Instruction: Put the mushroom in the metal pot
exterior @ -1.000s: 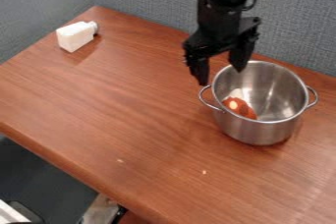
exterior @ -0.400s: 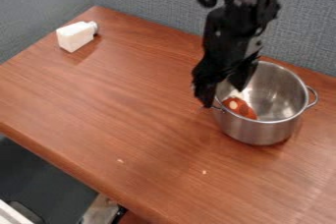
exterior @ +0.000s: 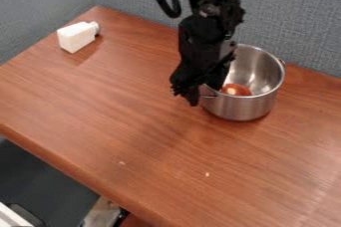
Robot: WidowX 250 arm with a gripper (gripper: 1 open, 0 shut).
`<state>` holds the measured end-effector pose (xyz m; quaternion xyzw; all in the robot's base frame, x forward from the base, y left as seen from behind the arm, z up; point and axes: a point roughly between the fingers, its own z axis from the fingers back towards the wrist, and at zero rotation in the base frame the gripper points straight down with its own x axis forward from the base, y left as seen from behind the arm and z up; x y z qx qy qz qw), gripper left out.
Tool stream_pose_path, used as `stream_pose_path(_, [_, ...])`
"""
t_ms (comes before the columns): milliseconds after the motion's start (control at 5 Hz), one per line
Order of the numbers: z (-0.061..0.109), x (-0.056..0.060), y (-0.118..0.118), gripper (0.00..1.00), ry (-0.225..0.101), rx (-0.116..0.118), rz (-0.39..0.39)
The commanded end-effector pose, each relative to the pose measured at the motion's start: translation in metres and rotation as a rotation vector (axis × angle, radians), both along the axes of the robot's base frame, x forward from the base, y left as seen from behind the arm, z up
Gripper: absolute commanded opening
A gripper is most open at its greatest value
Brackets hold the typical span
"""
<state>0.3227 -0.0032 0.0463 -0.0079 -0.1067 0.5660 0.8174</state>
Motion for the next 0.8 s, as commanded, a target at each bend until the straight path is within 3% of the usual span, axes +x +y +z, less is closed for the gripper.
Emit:
stream_pose_path(0, [0.001, 0.003, 0.025, 0.0, -0.054, -0.025, 0.045])
stream_pose_path(200, [0.005, 0.007, 0.015, 1.0, -0.105, -0.012, 0.13])
stream_pose_path(400, [0.009, 0.01, 0.015, 0.0, -0.155, 0.003, 0.226])
stream_pose_path(600, [0.011, 0.01, 0.017, 0.0, -0.14, -0.009, 0.177])
